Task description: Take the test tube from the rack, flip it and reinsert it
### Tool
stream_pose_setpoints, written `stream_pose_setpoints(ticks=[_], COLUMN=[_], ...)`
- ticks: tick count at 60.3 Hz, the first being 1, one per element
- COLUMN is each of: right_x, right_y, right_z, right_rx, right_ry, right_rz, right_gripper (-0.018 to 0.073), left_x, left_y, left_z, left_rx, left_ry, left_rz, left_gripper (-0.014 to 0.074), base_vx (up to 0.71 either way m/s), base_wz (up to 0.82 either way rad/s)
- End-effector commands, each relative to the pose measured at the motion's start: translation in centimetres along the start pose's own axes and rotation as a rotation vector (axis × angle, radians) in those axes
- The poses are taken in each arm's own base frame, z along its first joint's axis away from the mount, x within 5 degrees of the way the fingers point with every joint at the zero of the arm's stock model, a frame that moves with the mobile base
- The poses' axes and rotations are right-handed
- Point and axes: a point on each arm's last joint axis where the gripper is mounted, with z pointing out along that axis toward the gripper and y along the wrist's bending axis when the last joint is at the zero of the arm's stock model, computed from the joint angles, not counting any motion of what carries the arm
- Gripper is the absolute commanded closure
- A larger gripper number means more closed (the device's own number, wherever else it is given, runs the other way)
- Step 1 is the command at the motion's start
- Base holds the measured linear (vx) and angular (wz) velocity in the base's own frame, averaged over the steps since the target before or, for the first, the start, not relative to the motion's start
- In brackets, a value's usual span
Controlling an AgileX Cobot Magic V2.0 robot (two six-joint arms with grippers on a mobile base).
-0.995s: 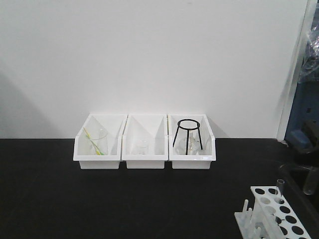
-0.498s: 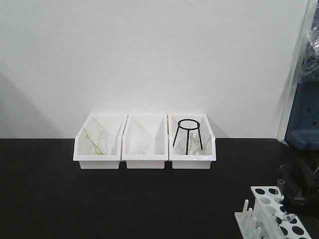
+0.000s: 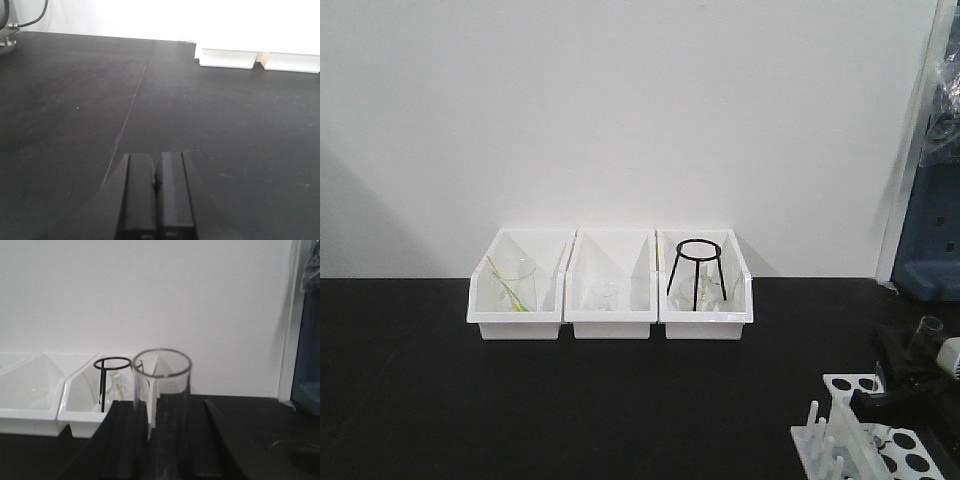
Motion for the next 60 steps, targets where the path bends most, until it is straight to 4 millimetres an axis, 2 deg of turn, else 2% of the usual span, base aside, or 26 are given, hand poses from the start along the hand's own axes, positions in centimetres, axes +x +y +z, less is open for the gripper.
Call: stream_pose_setpoints(ticks=[1,31,60], right_x=[-1.3,3.8,4.6], right_y=[0.0,-0.2,-0.2], right_z=[0.6,2.0,2.1], right_rx=[-0.006,-0.010,-0.011], right_ry=[-0.108,0.027,0.085], right_rz=[-0.020,-0.005,-0.075], right_gripper=[0.0568,0.0568,0.0545], left_x=[-0.7,-0.7,-0.7], left_y=[-0.2,-0.2,-0.2], left_z=[0.0,0.0,0.0], left_rx=[0.024,0.024,0.024], left_ry=[-0.086,-0.086,-0.086], left_rz=[-0.002,-0.002,-0.002], left_gripper=[0.0603,0.0603,0.0603], base_vx=[0.00,0.00,0.00], base_wz=[0.00,0.00,0.00])
